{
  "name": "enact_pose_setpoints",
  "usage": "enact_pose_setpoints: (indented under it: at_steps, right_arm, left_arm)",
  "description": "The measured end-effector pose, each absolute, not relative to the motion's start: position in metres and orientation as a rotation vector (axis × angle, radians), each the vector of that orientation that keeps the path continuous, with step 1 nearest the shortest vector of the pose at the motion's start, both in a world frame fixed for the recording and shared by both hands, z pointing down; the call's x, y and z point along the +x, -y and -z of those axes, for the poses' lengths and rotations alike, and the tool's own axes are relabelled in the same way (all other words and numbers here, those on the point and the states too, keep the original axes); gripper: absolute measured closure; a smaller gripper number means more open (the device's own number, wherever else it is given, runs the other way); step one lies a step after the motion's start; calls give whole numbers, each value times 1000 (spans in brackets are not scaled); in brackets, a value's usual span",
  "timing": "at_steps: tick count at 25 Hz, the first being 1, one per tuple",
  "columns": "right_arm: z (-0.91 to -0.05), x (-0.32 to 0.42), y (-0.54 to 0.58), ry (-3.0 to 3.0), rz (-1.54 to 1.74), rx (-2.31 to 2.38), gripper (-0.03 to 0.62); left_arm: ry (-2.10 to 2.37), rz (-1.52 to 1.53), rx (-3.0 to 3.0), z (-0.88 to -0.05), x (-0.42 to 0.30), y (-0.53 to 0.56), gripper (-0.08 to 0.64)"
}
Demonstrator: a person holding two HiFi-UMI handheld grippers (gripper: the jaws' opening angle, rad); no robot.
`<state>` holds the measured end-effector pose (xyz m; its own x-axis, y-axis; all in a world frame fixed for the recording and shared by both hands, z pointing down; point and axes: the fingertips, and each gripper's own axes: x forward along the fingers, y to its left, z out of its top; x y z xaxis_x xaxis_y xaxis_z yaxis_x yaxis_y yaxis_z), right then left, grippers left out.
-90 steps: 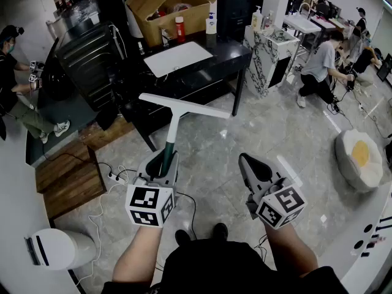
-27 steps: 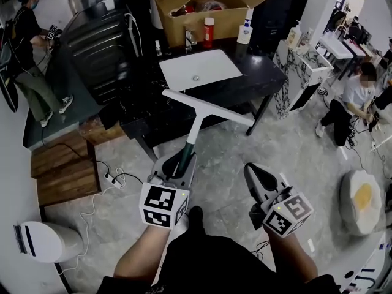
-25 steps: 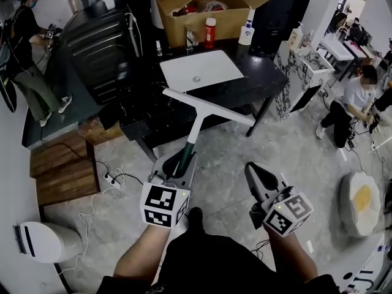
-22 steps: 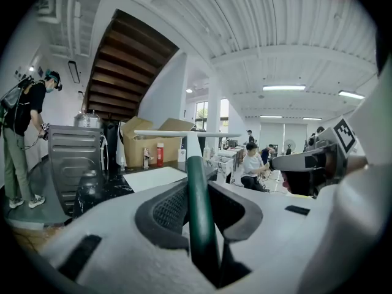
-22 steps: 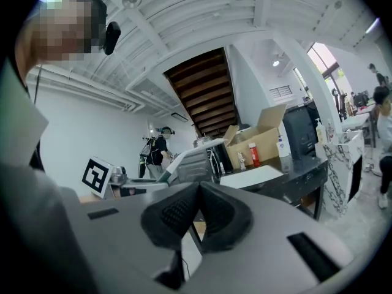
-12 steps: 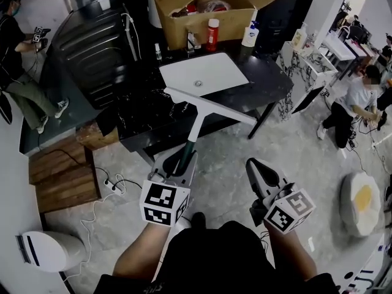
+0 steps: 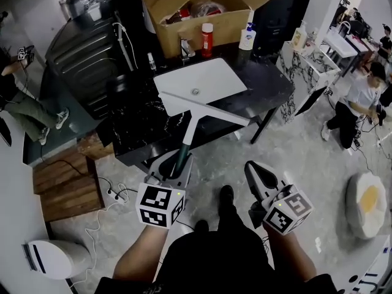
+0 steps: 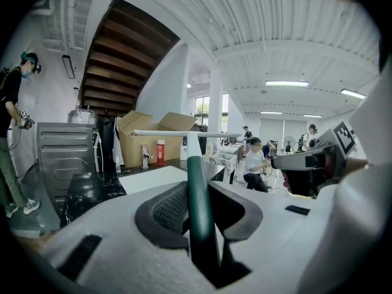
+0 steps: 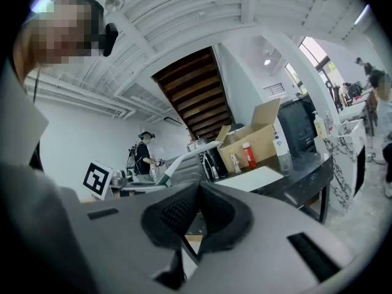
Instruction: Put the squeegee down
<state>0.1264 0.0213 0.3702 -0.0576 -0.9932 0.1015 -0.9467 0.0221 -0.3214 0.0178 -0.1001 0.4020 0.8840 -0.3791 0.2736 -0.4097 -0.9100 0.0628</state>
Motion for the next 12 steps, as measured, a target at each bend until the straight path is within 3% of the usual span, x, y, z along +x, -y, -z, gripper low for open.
enact_pose_setpoints:
  at_steps: [12]
  right_arm:
    - [-376,226,90,-2230,505,-1887,587]
  left_arm:
    - [769,-457,2870,-409,99,184,459]
